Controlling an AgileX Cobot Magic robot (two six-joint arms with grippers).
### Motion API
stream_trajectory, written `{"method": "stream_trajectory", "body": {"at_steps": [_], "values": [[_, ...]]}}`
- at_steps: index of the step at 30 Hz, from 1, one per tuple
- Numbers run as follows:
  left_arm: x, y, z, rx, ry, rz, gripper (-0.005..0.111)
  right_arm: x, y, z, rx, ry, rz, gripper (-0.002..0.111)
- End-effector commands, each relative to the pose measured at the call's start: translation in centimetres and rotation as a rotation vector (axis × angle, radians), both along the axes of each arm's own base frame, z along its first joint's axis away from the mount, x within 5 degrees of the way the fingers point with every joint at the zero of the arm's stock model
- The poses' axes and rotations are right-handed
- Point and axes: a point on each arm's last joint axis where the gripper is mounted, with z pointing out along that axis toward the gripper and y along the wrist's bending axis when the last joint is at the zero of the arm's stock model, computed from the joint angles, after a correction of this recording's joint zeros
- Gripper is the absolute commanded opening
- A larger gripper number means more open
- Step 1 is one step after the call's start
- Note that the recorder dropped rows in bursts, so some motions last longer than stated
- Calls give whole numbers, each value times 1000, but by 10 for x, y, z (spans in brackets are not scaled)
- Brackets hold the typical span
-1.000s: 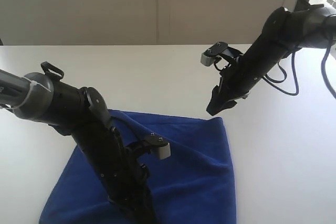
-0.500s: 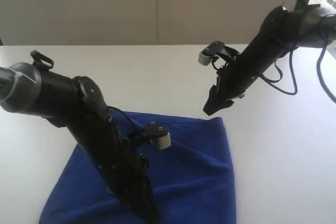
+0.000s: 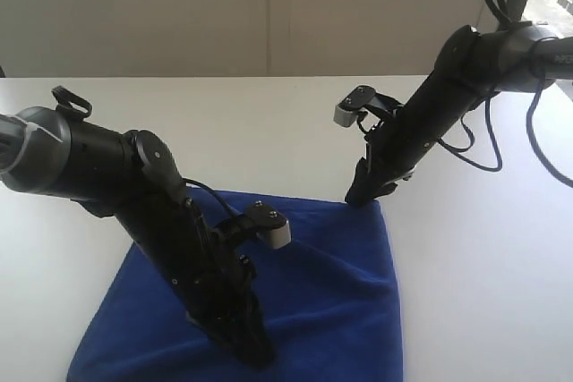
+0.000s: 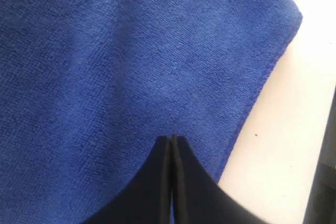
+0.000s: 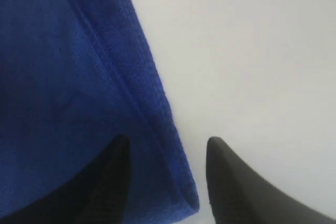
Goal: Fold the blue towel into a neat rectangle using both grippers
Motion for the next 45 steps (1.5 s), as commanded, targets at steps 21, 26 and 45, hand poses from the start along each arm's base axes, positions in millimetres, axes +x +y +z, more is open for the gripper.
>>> {"method": "stream_trajectory", "body": {"at_steps": [21, 26, 45], "values": [[81, 97, -5, 230, -226, 515, 0, 12, 4, 67, 79, -170, -89, 42], [90, 102, -22, 288, -322, 482, 0, 7, 5, 84, 91, -181, -98, 42], [148, 97, 109, 384, -539, 415, 0, -11, 38, -12, 88, 278, -48, 0]]}}
